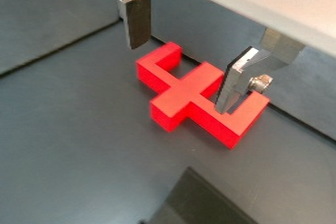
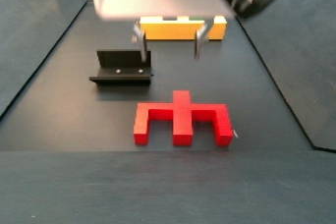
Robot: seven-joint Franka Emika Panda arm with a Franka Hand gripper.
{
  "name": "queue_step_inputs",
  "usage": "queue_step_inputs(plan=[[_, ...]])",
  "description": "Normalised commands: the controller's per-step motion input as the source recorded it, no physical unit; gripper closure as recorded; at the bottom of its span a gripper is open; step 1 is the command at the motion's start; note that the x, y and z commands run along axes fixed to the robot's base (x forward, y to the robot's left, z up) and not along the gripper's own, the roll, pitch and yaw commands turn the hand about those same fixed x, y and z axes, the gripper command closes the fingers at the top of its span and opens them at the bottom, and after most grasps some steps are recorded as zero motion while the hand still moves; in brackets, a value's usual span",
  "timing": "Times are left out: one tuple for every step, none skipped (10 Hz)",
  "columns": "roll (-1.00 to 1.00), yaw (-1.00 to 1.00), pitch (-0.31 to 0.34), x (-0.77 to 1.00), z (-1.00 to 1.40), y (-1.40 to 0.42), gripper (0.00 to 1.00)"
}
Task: Pick up the red object. Move up. Place the red object on the fixture. Regrasp the red object. Move to above the board. Insert the red object.
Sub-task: Pick up the red object.
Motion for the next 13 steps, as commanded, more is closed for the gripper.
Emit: queue_step_inputs(plan=[[-0.17,0.00,-0.079,0.14,-0.81,0.19,0.00],[-0.14,0.00,-0.114,0.01,-0.81,0.05,0.00],[-0.07,0.00,-0.267,-0.24,-0.70,0.00,0.00],[-0.06,0.00,-0.223,-0.17,-0.66,0.04,0.00],[-0.08,0.00,-0.184,-0.17,-0.62,0.22,0.00],[-0.11,0.00,-0.166,-0.23,-0.49,0.35,0.00],[-0.13,-0.01,-0.161,-0.21,-0.40,0.31,0.00],[-0.11,0.00,-0.121,-0.03,-0.43,0.16,0.00],[-0.06,0.00,-0.090,0.00,-0.40,0.00,0.00],[-0.03,0.00,-0.073,0.00,-0.29,0.00,0.00],[-0.02,-0.03,-0.083,0.00,-0.21,0.00,0.00],[-0.02,-0.02,-0.020,0.00,-0.08,0.00,0.00],[0.00,0.00,0.000,0.00,0.00,0.00,0.00]])
